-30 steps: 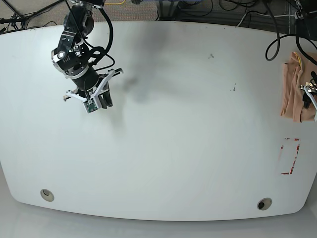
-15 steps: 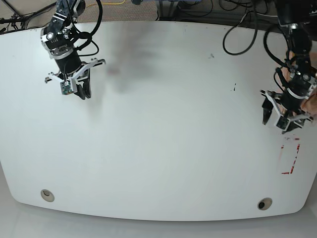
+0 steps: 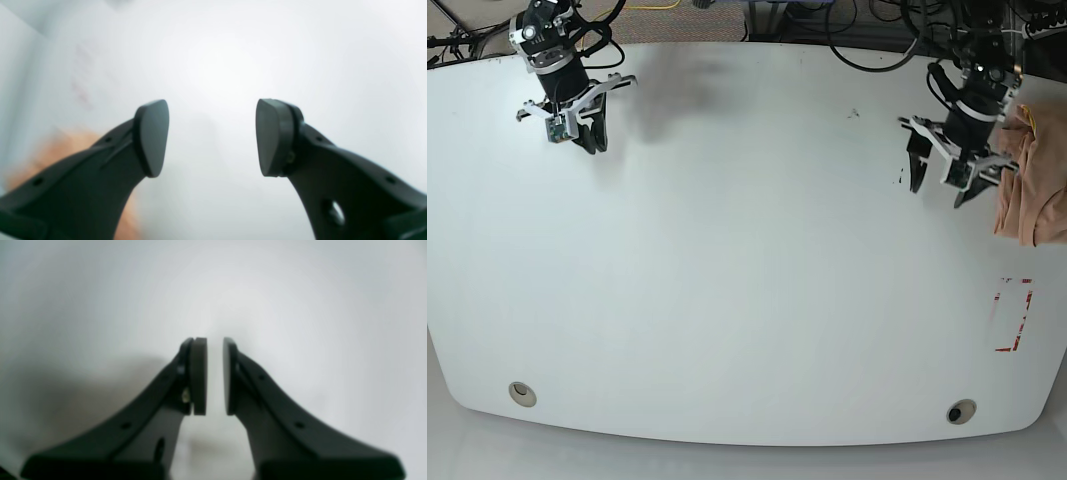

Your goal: Fold the T-shirt properly

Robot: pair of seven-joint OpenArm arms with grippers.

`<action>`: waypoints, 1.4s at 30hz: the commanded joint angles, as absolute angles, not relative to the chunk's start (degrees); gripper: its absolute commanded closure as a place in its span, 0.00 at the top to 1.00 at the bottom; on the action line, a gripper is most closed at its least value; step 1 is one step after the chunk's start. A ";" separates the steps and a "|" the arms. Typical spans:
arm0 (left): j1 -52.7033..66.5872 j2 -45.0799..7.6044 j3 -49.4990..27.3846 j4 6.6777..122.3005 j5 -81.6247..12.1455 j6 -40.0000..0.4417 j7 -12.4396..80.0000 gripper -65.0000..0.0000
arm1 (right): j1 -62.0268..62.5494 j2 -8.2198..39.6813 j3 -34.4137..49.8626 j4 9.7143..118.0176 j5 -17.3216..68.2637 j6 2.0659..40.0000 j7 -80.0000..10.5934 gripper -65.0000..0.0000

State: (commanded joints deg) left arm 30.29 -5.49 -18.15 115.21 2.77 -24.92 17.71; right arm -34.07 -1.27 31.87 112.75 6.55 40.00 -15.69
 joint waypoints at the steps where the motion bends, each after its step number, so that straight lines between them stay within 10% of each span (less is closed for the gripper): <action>1: 31.60 -5.23 -18.15 115.21 2.68 -24.92 17.71 0.58 | -35.03 -1.36 31.87 112.75 7.25 40.00 -15.25 0.11; 23: 61.49 1.01 -19.65 114.86 -8.66 -31.43 17.80 0.58 | -57.36 -1.10 31.34 107.47 17.89 40.00 -6.64 0.11; 42: 54.11 -0.13 -18.24 90.95 -6.37 -31.43 17.71 0.58 | -50.24 0.04 27.21 76.88 8.92 40.00 -0.13 0.11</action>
